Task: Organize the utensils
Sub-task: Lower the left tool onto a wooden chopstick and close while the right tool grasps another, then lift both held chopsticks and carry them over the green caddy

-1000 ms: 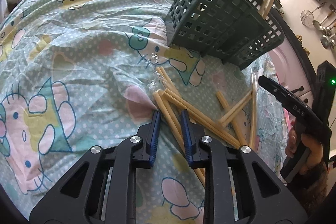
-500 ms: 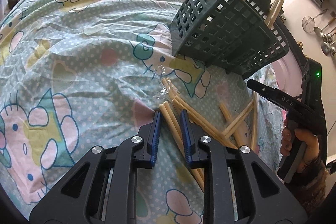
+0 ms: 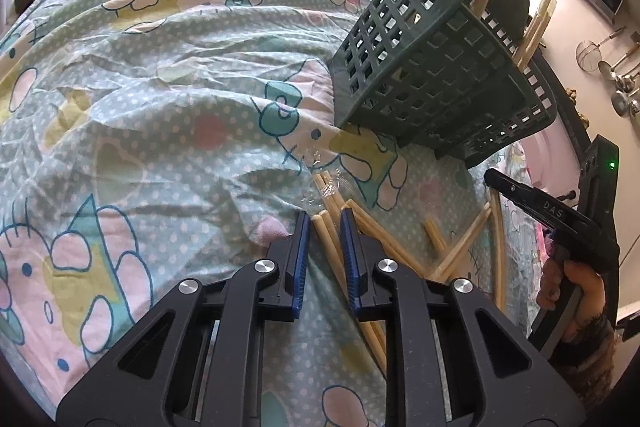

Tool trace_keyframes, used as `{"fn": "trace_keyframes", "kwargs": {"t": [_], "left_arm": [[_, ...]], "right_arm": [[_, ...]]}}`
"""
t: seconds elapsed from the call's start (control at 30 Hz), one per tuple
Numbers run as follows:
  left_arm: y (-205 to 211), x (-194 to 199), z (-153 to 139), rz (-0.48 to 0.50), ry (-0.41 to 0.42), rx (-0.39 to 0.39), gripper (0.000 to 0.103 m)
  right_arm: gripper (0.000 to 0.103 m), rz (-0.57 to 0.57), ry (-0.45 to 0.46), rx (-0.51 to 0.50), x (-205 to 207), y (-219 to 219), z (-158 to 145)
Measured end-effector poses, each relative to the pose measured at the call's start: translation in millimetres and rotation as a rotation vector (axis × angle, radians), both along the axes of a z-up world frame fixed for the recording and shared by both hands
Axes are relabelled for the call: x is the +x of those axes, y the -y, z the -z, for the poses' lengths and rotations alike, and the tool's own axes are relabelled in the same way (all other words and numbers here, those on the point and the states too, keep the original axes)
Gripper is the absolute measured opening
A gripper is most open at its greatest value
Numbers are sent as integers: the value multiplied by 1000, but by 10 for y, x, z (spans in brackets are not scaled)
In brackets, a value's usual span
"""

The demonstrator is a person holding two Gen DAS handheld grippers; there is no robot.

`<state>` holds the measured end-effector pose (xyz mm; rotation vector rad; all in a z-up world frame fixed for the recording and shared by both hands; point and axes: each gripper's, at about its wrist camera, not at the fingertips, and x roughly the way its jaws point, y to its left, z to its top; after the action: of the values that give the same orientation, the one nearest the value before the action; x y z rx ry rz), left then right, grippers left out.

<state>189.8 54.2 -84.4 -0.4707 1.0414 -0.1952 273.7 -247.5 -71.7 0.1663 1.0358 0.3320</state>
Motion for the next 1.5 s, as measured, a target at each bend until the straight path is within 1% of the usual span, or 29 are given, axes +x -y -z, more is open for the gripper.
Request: {"fn": "trace_keyframes", "kwargs": {"t": [0.13,0.4,0.57,0.83,1.0,1.03,1.07,1.3,1.37,1.43,1.5], "left_arm": [[-54,-8,9,0,5,-24,8],[-179,-116,-85,-21,38,-22,7],[-262,-182,-140,-18,50,-40,7],[-298,-273,-276,26,93,-86,7],[-235,-290,-383,58,130,-107,7],[-220,-297,-408,68,140,-109,5],[-201,-303,-432,73,146,-100,1],[-94,-330,-585,104,185,-58,0],[-90,-289,-568,94,179,-40,0],[-70,-240,-511,88,153,-5,0],[-50,-182,-441,90,127,8,1]], "right_arm": [[6,-16,23,8,-56,-18,-90],[6,-71,74,22,-263,-112,-306],[6,-106,115,15,-400,-195,-448],[6,-160,180,14,-548,-330,-708],[6,-192,219,21,-631,-406,-880],[6,-199,227,23,-652,-423,-914],[6,-204,235,24,-670,-438,-947],[6,-241,287,34,-780,-522,-1162],[6,-245,297,39,-797,-531,-1206],[6,-250,309,46,-826,-534,-1260],[6,-250,320,52,-844,-535,-1309]]}}
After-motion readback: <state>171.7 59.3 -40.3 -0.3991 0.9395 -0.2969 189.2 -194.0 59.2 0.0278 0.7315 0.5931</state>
